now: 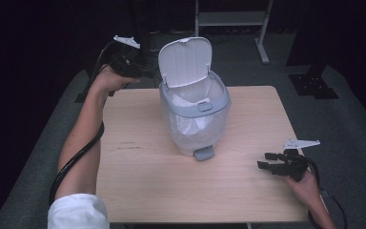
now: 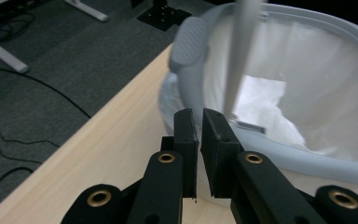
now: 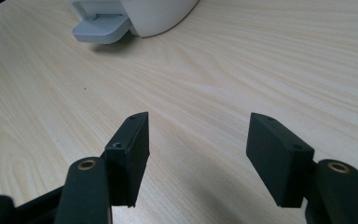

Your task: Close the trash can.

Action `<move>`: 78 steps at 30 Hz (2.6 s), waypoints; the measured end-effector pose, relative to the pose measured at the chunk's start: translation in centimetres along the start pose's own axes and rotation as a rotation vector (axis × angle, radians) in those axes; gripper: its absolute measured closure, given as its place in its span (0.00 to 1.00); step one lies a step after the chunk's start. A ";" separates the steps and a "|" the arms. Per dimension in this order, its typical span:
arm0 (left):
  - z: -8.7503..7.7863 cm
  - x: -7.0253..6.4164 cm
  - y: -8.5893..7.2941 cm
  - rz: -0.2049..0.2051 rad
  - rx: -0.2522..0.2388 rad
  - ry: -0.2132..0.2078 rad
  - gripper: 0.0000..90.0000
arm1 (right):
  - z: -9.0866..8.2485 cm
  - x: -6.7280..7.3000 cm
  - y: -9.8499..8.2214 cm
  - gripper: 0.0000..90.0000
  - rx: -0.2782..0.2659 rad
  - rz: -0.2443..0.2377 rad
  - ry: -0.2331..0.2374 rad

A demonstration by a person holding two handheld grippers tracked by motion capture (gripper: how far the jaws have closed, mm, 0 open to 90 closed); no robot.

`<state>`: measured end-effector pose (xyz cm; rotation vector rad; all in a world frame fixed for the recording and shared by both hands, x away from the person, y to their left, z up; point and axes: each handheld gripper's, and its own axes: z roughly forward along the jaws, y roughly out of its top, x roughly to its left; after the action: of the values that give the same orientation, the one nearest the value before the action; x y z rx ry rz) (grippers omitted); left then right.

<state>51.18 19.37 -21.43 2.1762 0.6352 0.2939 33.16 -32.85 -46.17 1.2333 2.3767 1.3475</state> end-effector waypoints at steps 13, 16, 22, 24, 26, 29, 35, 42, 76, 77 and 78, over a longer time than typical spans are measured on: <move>0.9 1.5 1.8 -0.015 -0.029 0.022 0.93 | 0.0 -0.1 0.1 0.43 0.000 0.002 -0.001; 1.2 1.3 2.5 -0.002 -0.039 0.012 0.93 | 0.1 0.0 0.1 0.43 0.003 0.003 0.000; 1.6 0.7 3.7 0.028 -0.054 -0.017 0.93 | 0.0 0.1 0.1 0.43 0.003 -0.006 -0.004; 1.7 0.3 4.2 0.045 -0.048 -0.020 0.93 | -0.2 0.0 0.1 0.43 -0.002 -0.005 -0.004; 1.7 0.2 4.2 0.048 -0.052 -0.026 0.93 | -0.2 0.0 0.0 0.43 -0.001 -0.005 -0.003; 1.7 -0.2 4.4 0.061 -0.044 -0.036 0.93 | -0.2 0.0 -0.1 0.43 -0.002 -0.002 -0.002; 1.8 -1.0 4.7 0.088 -0.036 -0.056 0.93 | -0.2 0.0 -0.1 0.43 -0.001 -0.004 -0.001; 1.6 -2.5 5.2 0.132 -0.022 -0.084 0.93 | -0.1 0.2 0.0 0.43 0.004 -0.012 0.001; 3.7 -8.4 5.7 0.254 0.027 -0.152 0.82 | 0.3 1.0 0.2 0.43 0.019 -0.040 0.004; 3.8 -8.5 5.7 0.256 0.028 -0.156 0.81 | 0.3 1.1 0.2 0.43 0.019 -0.041 0.005; 3.9 -8.7 5.7 0.260 0.030 -0.157 0.81 | 0.3 1.1 0.2 0.43 0.019 -0.041 0.005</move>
<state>47.38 9.20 -19.40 2.2857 0.2710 0.2474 32.70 -31.86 -45.91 1.1812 2.4100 1.3198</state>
